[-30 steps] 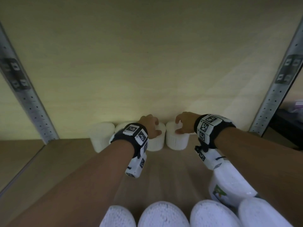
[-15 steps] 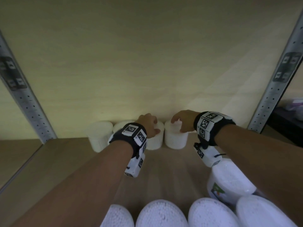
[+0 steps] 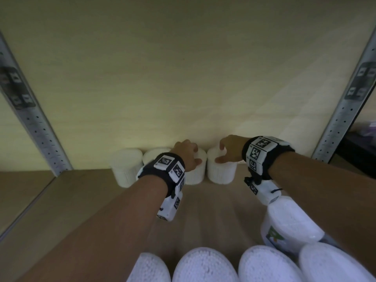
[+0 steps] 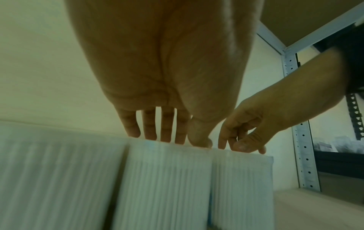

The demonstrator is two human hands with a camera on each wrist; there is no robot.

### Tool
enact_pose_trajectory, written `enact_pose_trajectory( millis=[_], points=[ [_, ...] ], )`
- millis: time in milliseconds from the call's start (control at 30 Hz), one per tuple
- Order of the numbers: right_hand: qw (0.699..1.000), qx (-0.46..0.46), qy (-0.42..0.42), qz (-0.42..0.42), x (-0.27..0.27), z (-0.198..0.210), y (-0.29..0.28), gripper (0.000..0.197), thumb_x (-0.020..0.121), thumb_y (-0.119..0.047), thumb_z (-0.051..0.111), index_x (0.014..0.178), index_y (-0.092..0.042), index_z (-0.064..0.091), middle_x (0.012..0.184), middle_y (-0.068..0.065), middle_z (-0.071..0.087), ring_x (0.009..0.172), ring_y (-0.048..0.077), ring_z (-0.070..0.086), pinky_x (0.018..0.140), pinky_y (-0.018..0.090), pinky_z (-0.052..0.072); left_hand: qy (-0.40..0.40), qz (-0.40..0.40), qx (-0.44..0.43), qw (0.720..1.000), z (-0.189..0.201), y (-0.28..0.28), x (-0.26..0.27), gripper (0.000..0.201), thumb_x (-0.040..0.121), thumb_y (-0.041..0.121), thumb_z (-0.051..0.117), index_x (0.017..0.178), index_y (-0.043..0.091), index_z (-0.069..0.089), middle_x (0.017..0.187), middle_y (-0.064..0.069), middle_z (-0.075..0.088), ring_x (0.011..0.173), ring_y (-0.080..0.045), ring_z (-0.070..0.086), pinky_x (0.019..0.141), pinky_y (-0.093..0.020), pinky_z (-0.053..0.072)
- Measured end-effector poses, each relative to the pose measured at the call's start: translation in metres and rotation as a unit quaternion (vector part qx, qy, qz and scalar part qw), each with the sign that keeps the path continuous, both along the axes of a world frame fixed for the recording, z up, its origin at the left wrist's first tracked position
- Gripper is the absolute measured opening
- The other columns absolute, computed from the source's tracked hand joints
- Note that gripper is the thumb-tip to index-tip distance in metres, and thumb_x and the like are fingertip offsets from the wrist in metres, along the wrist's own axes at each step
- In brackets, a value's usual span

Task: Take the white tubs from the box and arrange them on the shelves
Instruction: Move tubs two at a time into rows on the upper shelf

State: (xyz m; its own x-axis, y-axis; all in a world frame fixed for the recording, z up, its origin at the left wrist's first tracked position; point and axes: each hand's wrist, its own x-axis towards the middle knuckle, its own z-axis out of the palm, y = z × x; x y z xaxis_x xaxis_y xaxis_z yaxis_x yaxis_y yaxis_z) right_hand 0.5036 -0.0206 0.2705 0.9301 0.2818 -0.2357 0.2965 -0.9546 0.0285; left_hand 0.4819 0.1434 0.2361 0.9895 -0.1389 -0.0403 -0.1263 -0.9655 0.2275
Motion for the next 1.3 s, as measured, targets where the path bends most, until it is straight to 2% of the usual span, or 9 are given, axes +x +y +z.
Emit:
enact_pose_trajectory(
  millis=[133,300,500,567,700,867,967,1100,1300],
  points=[
    [1.000,0.002,0.003,0.000,-0.001,0.002,0.001,0.062,0.092,-0.044,0.055,0.141,-0.007,0.041,0.144,0.010,0.042,0.129,0.026,0.045,0.105,0.034,0.038,-0.003,0.000,-0.002,1.000,0.000,0.001,-0.001,0.049,0.093,0.036,0.055,0.135,0.013,0.046,0.141,-0.009,0.041,0.130,-0.030,0.039,0.106,-0.041,0.038],
    [1.000,-0.003,0.018,0.019,0.001,0.003,0.001,0.057,0.090,-0.026,0.062,0.141,-0.014,0.040,0.143,0.008,0.040,0.128,0.025,0.046,0.104,0.033,0.041,-0.004,0.001,-0.005,1.000,-0.001,0.000,-0.003,0.049,0.093,0.036,0.055,0.135,0.014,0.046,0.142,-0.009,0.040,0.130,-0.031,0.038,0.108,-0.042,0.037],
    [0.998,0.022,0.041,0.033,0.002,0.008,0.001,0.059,0.092,-0.006,0.054,0.146,-0.016,0.034,0.148,0.008,0.036,0.132,0.026,0.042,0.103,0.031,0.041,-0.004,0.002,-0.007,1.000,-0.003,0.000,-0.004,0.049,0.094,0.036,0.054,0.136,0.013,0.045,0.141,-0.009,0.040,0.131,-0.031,0.037,0.108,-0.040,0.037],
    [0.999,0.030,0.030,0.023,0.003,0.008,0.001,0.057,0.093,-0.010,0.052,0.146,-0.014,0.033,0.147,0.010,0.036,0.131,0.028,0.043,0.100,0.031,0.042,-0.002,0.001,-0.004,1.000,-0.002,0.000,-0.003,0.049,0.094,0.036,0.053,0.136,0.013,0.045,0.141,-0.010,0.040,0.130,-0.031,0.038,0.107,-0.040,0.037],
    [1.000,-0.001,0.012,-0.004,0.004,0.002,0.001,0.066,0.094,-0.046,0.050,0.147,-0.009,0.033,0.149,0.011,0.036,0.133,0.027,0.042,0.107,0.035,0.038,0.002,-0.001,0.002,1.000,-0.001,0.000,-0.003,0.049,0.093,0.036,0.054,0.136,0.014,0.045,0.140,-0.010,0.039,0.129,-0.031,0.038,0.107,-0.042,0.037],
    [1.000,-0.004,0.004,-0.004,0.004,0.000,0.003,0.070,0.092,-0.050,0.052,0.146,-0.008,0.035,0.148,0.011,0.038,0.133,0.027,0.042,0.107,0.035,0.038,0.002,-0.001,0.003,1.000,-0.001,0.000,-0.002,0.049,0.093,0.037,0.054,0.136,0.014,0.045,0.140,-0.010,0.039,0.130,-0.032,0.038,0.106,-0.042,0.038],
    [1.000,-0.007,0.010,0.002,0.003,0.001,0.004,0.067,0.093,-0.043,0.055,0.147,-0.009,0.033,0.149,0.010,0.036,0.134,0.026,0.041,0.108,0.034,0.036,0.002,-0.001,0.006,1.000,-0.001,0.000,-0.001,0.049,0.093,0.037,0.054,0.136,0.014,0.045,0.140,-0.010,0.039,0.129,-0.032,0.038,0.106,-0.042,0.038],
    [0.999,-0.004,0.026,0.022,0.002,0.005,0.003,0.061,0.091,-0.028,0.061,0.145,-0.014,0.036,0.146,0.009,0.036,0.130,0.026,0.044,0.105,0.033,0.040,0.002,-0.003,0.004,1.000,-0.002,0.001,-0.001,0.049,0.093,0.036,0.054,0.136,0.013,0.045,0.141,-0.011,0.039,0.129,-0.032,0.039,0.106,-0.042,0.038],
    [0.998,0.027,0.044,0.046,-0.002,0.011,0.001,0.059,0.091,-0.004,0.057,0.146,-0.014,0.037,0.152,0.007,0.032,0.138,0.026,0.036,0.106,0.032,0.038,0.007,-0.003,0.004,1.000,-0.002,0.001,-0.001,0.050,0.093,0.037,0.054,0.136,0.014,0.045,0.139,-0.011,0.039,0.129,-0.033,0.038,0.107,-0.044,0.038]
  ],
)
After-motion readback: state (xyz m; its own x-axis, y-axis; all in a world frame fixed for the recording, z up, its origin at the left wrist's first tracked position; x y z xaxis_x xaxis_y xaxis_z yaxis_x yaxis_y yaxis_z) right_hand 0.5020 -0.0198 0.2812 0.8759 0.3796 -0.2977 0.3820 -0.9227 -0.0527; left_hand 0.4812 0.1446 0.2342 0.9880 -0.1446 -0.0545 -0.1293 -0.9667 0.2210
